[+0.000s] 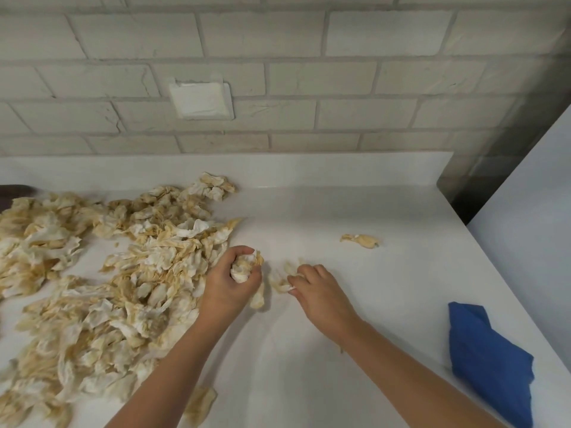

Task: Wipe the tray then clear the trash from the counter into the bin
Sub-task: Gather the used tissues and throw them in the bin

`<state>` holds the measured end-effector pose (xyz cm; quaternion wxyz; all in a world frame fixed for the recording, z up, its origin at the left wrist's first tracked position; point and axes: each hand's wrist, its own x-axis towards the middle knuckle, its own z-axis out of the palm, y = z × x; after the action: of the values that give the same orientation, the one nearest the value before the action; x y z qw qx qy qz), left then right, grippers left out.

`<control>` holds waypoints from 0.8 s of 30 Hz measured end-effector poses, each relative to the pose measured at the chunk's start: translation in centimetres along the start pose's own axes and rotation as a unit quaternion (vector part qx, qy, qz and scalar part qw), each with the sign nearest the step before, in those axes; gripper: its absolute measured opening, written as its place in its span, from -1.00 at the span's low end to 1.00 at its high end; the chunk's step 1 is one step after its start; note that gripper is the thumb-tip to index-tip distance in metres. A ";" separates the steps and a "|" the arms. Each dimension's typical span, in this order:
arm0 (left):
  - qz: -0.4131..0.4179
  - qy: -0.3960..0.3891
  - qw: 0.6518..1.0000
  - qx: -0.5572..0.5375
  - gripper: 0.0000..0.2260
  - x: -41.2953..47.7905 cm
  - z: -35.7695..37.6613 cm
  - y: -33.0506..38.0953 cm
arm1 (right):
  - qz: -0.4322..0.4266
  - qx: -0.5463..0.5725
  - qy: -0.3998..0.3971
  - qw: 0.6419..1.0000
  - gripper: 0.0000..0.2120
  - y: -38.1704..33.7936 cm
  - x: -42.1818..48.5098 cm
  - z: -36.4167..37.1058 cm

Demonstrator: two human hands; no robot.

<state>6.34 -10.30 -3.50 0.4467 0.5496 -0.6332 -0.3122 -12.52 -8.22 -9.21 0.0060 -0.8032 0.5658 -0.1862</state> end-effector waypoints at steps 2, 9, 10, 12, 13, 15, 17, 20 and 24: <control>0.005 -0.007 1.000 -0.006 -0.74 -0.5 0.1 0.1 | -0.005 -0.010 -0.015 1.000 -0.84 -0.1 0.1 -0.7; -0.018 -0.021 0.999 -0.032 -0.78 -1.3 -0.1 0.2 | 0.207 0.069 0.133 0.967 -0.70 7.3 3.0 -4.9; -0.028 -0.021 0.999 -0.042 -0.79 -1.4 -0.2 0.2 | 0.217 0.059 0.126 0.966 -0.68 8.6 3.4 -5.0; -0.049 -0.019 0.997 -0.055 -0.81 -1.7 -0.5 0.1 | 0.228 0.056 0.086 0.968 -0.67 10.7 3.5 -4.1; -0.058 -0.017 0.996 -0.059 -0.81 -1.8 -0.6 0.0 | 0.233 0.066 0.071 0.968 -0.70 11.0 3.3 -3.5; -0.071 -0.011 0.995 -0.065 -0.80 -2.1 -0.9 -0.1 | 0.229 0.085 0.067 0.967 -0.70 10.8 2.4 -2.4; -0.082 -0.004 0.994 -0.066 -0.78 -2.4 -1.2 -0.1 | 0.227 0.116 0.091 0.963 -0.67 9.7 1.9 -2.0; -0.095 -0.002 0.992 -0.080 -0.80 -3.0 -1.6 0.1 | 0.209 0.213 0.128 0.946 -0.66 6.6 1.7 -3.0; -0.106 0.003 0.989 -0.102 -0.83 -3.5 -1.9 0.7 | 0.133 0.252 0.007 0.958 -0.62 1.4 0.6 -2.5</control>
<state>7.78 -6.54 -2.93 0.4667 0.5663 -0.5349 -0.4187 -14.33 -8.81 -7.04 0.2290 -0.6914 0.6025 -0.3262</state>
